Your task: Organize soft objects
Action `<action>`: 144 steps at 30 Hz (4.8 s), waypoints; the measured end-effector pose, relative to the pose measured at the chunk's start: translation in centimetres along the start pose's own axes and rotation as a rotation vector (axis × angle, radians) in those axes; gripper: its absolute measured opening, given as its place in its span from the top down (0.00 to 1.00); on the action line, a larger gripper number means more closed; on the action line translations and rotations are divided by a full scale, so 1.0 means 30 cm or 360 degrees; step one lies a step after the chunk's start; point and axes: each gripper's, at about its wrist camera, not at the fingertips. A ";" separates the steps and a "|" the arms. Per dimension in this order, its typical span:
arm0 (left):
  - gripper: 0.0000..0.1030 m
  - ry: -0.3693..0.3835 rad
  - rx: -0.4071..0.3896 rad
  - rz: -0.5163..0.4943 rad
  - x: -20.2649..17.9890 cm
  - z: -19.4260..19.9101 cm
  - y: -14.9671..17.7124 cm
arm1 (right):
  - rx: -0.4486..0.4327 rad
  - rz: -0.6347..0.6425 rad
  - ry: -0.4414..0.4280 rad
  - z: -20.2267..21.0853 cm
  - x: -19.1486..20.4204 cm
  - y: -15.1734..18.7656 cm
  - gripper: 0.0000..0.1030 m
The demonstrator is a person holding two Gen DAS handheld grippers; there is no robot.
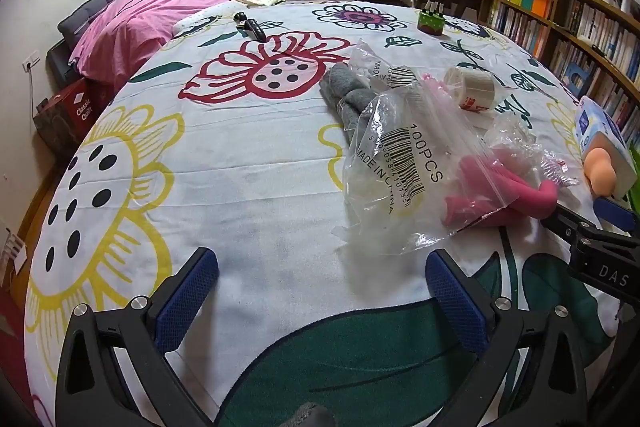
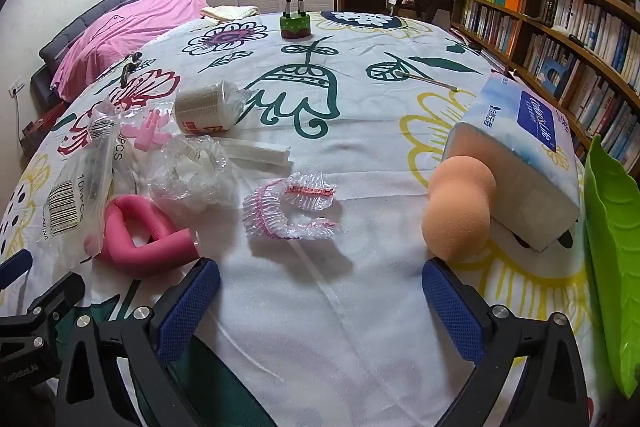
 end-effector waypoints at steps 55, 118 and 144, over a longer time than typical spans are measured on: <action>0.00 0.0000 0.0015 0.0001 0.005 0.005 0.016 | 0.0044 0.0172 -0.0169 0.007 -0.016 0.009 0.00; 0.77 0.0387 -0.0150 0.0166 0.021 0.071 -0.094 | -0.0115 0.0065 -0.0388 0.059 -0.051 -0.026 0.42; 0.77 0.0366 -0.0192 0.0174 0.029 0.118 -0.108 | -0.0114 0.0061 -0.0432 0.066 -0.048 -0.076 0.49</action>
Point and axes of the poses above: each gripper's, at about its wrist camera, not at the fingertips, and z roughly against the way its jaws point, x to its left, y to its underside, and after that the axes turned 7 degrees about -y, right-handed
